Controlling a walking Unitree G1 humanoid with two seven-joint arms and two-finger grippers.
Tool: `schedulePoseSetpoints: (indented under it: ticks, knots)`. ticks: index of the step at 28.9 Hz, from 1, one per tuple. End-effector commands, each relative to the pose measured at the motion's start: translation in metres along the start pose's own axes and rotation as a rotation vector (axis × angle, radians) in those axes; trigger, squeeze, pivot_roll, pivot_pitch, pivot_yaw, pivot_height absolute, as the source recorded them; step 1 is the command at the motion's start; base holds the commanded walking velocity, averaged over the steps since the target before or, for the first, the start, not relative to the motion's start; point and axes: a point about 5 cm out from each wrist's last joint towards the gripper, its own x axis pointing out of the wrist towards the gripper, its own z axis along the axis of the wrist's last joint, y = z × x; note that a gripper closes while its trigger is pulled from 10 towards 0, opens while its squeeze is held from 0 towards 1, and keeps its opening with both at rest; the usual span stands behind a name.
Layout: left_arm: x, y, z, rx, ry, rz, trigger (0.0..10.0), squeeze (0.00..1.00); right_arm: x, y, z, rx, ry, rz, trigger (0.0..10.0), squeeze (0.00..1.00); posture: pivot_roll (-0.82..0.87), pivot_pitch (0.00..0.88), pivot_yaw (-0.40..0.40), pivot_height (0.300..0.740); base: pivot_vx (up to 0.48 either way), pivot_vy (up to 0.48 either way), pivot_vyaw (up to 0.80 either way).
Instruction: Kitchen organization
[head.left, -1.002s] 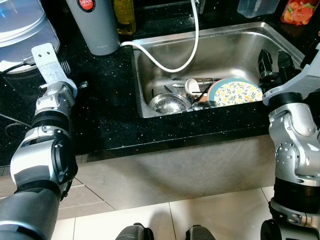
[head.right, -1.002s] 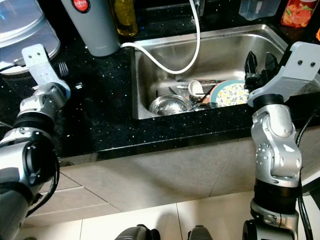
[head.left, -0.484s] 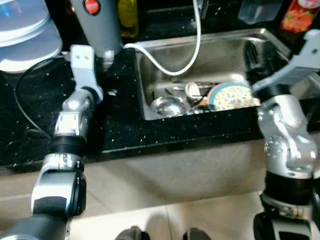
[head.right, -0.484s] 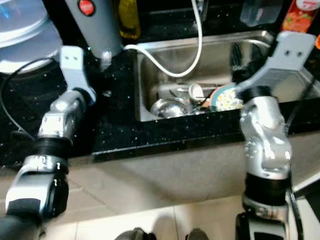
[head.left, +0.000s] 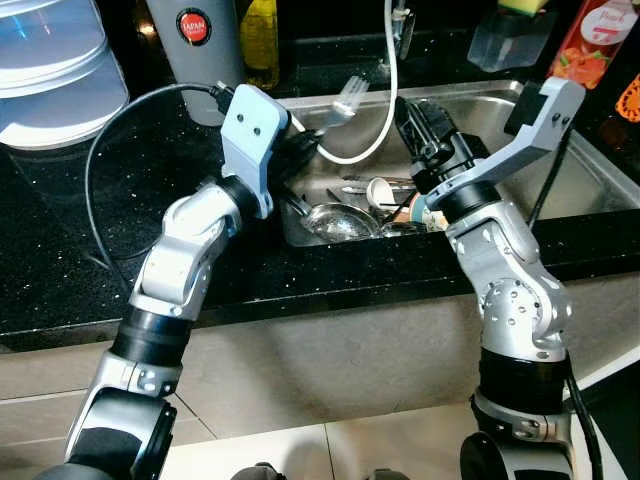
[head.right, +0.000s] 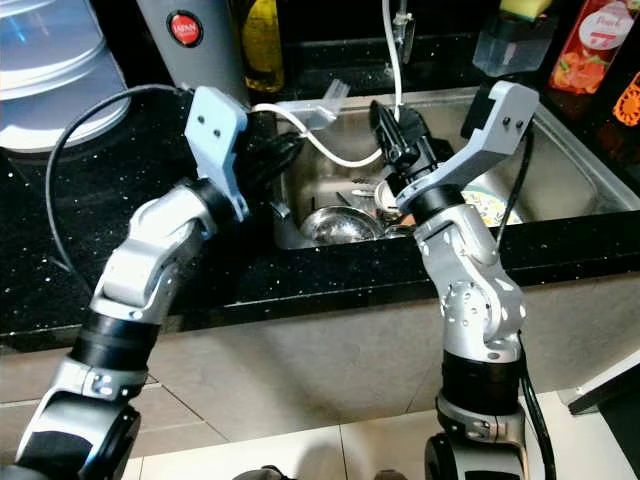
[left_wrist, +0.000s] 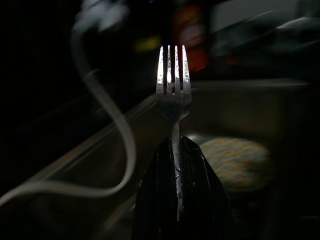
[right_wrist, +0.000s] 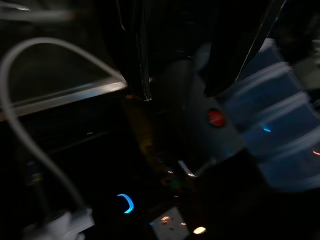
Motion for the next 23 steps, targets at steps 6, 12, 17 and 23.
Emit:
schedulePoseSetpoints:
  ticks: [6,12,17,23]
  knots:
    - [-0.002,-0.008,0.002,0.023,0.017,-0.055,10.0,0.00,0.000,0.002,0.001,0.105,0.014,0.073,10.0,0.00,0.06,0.000,0.039,0.740,0.000,0.000,0.00]
    - [0.000,-0.006,0.007,0.048,0.014,-0.041,10.0,0.00,0.000,-0.003,-0.001,0.112,0.010,0.028,10.0,0.00,0.06,0.000,0.042,0.740,0.000,0.000,0.00]
    - [0.001,0.019,0.003,0.081,0.041,0.148,10.0,0.00,-0.003,-0.014,0.008,0.107,-0.010,0.011,10.0,0.00,0.06,0.000,0.042,0.740,0.000,0.000,0.00]
    - [0.001,0.012,0.005,0.076,0.030,0.094,10.0,0.00,-0.003,-0.012,0.003,0.107,0.006,0.015,10.0,0.00,0.06,0.000,0.041,0.740,0.000,0.000,0.00]
